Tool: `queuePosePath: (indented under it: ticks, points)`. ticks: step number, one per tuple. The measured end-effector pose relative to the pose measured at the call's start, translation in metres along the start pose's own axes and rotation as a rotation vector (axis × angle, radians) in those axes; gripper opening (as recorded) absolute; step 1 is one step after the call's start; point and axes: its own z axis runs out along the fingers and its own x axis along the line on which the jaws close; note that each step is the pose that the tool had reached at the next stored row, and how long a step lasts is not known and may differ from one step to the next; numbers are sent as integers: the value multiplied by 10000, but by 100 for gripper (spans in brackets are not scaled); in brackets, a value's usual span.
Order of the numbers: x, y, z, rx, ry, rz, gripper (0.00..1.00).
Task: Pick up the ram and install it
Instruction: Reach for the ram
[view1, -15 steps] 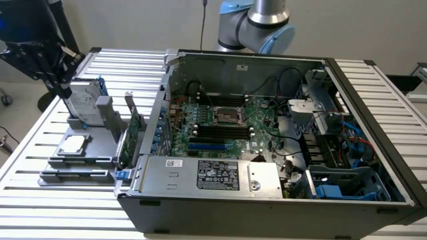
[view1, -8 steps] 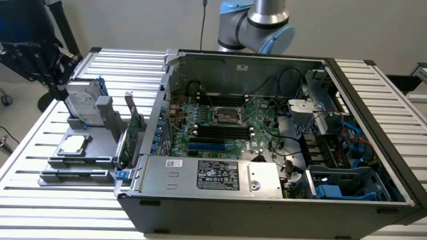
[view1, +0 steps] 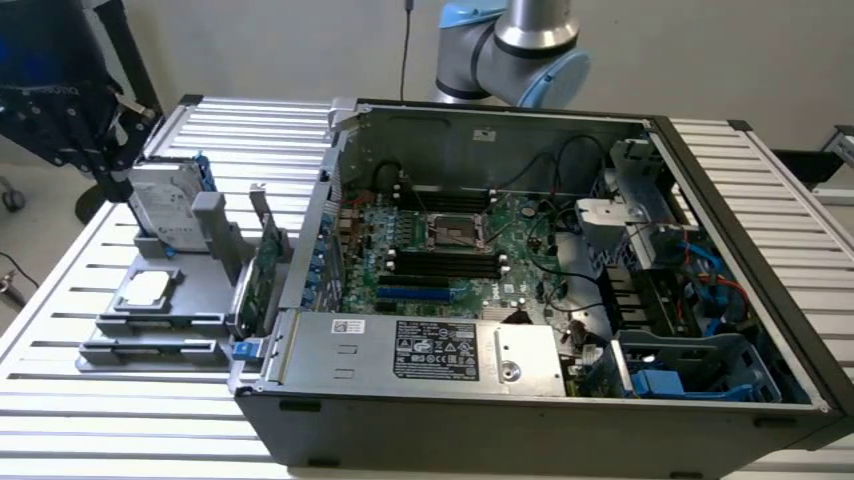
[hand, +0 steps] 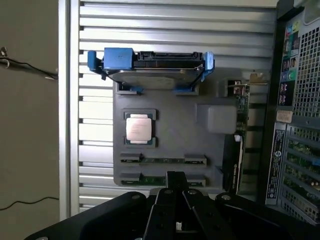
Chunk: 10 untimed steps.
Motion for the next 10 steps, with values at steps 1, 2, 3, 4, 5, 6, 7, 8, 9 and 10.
queuePosePath:
  ticks: [1,2,3,4,5,6,7,8,9,10]
  points:
    - [6,-11,1,0,-1,-46,11]
    - [13,-23,1,2,-1,-88,11]
    - [19,-36,1,2,-1,-128,11]
    - [25,-50,2,3,-2,-166,11]
    - [32,-66,2,3,-3,-199,11]
    - [39,-83,3,3,-3,-230,11]
    - [45,-100,3,3,-4,-257,11]
    - [52,-119,3,4,-4,-289,11]
    - [58,-136,3,6,-3,-317,11]
    - [64,-155,4,6,-4,-345,11]
